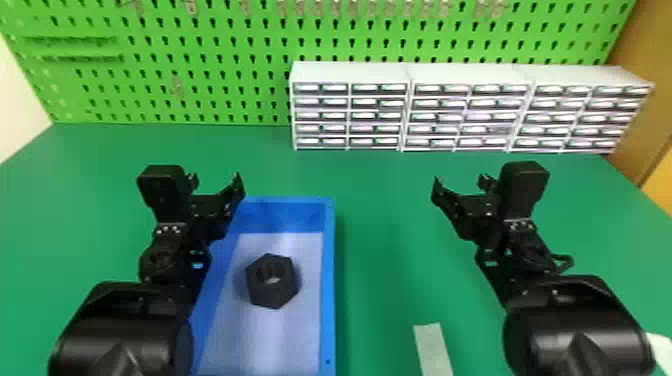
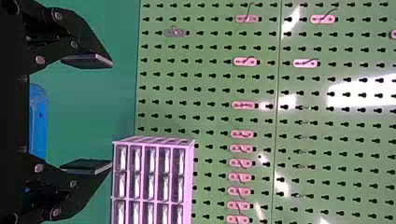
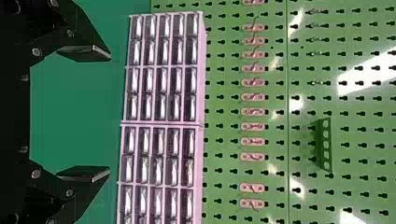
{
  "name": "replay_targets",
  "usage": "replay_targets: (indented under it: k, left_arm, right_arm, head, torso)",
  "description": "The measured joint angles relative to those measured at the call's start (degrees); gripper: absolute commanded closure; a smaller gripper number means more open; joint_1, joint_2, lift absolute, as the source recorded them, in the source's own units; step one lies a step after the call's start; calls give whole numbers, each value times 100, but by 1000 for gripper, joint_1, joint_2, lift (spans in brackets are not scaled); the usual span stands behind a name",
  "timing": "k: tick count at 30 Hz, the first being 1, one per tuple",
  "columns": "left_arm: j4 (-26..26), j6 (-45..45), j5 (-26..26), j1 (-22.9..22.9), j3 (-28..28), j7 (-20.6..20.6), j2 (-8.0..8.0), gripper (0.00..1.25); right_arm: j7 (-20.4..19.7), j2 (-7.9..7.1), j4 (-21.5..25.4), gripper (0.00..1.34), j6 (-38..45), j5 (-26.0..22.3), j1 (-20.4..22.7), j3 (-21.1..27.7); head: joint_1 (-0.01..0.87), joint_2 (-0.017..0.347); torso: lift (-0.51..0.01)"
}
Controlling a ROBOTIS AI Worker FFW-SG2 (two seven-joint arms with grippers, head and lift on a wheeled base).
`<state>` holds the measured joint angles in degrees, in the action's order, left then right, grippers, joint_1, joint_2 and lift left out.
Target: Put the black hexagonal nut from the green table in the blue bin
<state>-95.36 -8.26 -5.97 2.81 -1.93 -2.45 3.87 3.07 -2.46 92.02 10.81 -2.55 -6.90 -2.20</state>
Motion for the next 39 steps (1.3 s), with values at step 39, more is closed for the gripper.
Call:
replay_targets:
  k: [39]
  left_arm:
    - [0, 0, -1, 0, 9, 0, 0, 486]
  right_arm:
    - [0, -9, -7, 407, 9, 0, -6, -35]
  head:
    - [686, 51]
  torso:
    - [-96]
